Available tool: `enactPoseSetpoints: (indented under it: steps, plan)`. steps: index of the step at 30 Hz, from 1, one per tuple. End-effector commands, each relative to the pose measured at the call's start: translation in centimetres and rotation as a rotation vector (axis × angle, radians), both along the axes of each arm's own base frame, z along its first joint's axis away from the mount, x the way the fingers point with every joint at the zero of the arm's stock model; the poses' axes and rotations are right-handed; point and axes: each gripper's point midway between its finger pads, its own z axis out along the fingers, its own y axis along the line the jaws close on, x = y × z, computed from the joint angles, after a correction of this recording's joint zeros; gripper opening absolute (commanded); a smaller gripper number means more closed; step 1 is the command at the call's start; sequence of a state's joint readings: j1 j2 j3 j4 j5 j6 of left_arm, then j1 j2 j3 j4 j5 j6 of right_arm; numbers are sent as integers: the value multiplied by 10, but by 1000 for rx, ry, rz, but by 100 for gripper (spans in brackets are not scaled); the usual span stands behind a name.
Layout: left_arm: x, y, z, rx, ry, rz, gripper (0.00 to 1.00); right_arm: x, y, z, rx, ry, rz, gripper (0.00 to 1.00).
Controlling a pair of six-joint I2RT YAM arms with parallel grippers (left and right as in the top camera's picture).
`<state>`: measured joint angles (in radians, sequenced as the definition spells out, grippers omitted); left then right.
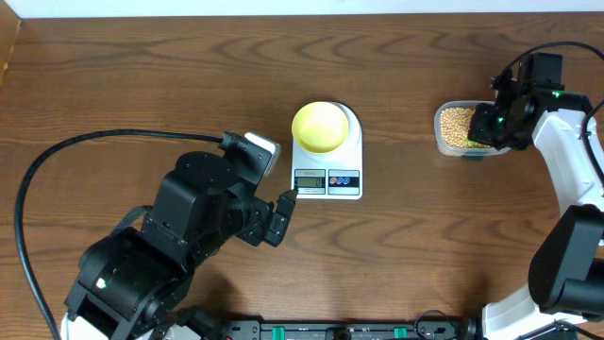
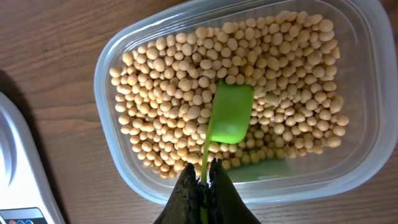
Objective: Scoop item into bowl and weigh 50g on scale
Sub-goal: 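Dip the scoop into the soybeans with the right gripper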
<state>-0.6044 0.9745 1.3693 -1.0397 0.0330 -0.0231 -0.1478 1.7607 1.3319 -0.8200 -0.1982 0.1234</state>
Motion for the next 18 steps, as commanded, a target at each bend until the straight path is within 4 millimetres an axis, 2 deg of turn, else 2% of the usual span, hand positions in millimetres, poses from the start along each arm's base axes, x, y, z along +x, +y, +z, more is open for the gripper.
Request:
enactPoseSetpoints:
  steps: [1,11,18]
  plan:
    - [-1,-1,5,-14,-7,-5,98,1,8,-2,78,-9,25,1]
    - [-1,-1,5,-14,-7,-4,98,-5,-9,-2,269,-44,-45,1]
    - [-1,-1,5,-14,-7,-4,98,-5,-14,8,393,-99,-44,1]
